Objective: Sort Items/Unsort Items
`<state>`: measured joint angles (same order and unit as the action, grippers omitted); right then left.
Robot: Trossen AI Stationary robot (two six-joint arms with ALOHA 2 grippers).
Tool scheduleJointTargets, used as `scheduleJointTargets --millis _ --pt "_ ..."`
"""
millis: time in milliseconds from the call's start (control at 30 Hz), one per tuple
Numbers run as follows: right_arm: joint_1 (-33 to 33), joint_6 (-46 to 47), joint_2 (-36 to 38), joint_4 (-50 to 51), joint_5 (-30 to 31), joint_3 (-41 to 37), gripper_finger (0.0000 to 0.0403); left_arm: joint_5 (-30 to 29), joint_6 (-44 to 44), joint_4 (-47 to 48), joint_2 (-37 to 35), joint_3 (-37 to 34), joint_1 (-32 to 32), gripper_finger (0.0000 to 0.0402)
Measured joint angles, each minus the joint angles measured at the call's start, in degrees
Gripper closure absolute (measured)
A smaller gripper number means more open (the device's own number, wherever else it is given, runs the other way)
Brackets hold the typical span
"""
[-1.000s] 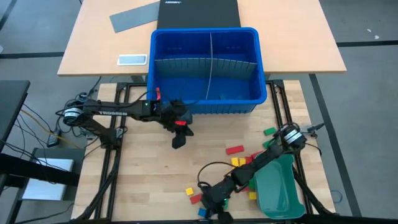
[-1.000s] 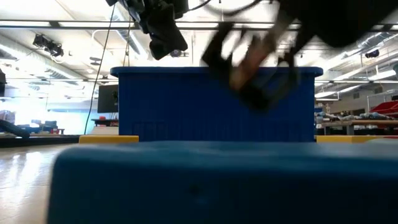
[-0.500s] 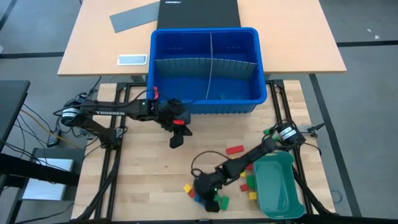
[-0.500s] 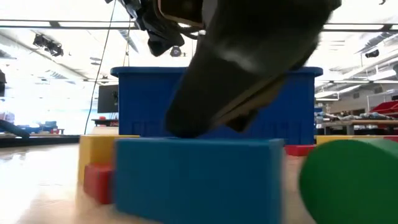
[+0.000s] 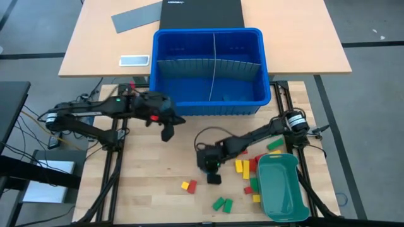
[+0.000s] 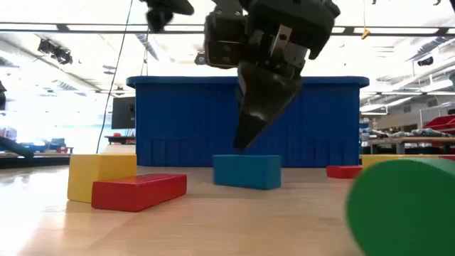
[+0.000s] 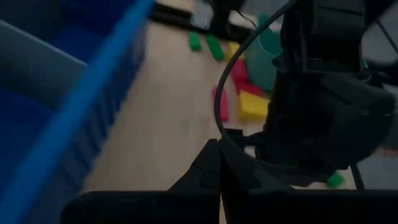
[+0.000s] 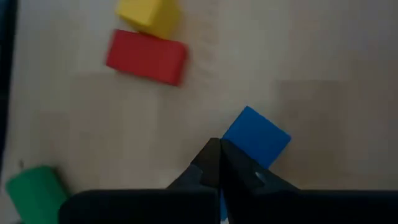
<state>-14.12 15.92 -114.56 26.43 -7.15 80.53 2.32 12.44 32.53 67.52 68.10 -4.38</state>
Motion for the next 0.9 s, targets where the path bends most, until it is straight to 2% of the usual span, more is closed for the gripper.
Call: scheduleJointTargets --millis 233,333,433,667,900 --pt "6.7 -5.4 7.8 10.5 1.0 0.0 0.0402 -6.2 1.3 0.5 -5.7 0.1 -0.1 0.0401" --pt "8.2 -4.8 11.4 9.8 -1.4 0.1 0.0401 -6.6 1.2 0.6 -6.7 0.0 -0.1 0.0401" --pt "7.7 0.2 12.8 9.4 -1.2 0.1 0.0386 -6.9 -0.2 0.9 -7.0 0.0 -0.1 0.0401" --pt "2.5 12.3 8.9 7.9 5.5 0.1 0.0300 -6.9 -6.4 2.9 -6.8 0.0 -0.2 0.0401" --pt "0.9 27.2 3.2 3.8 6.3 0.1 0.0203 -6.9 -7.4 3.5 -6.7 0.0 -0.2 0.0401"
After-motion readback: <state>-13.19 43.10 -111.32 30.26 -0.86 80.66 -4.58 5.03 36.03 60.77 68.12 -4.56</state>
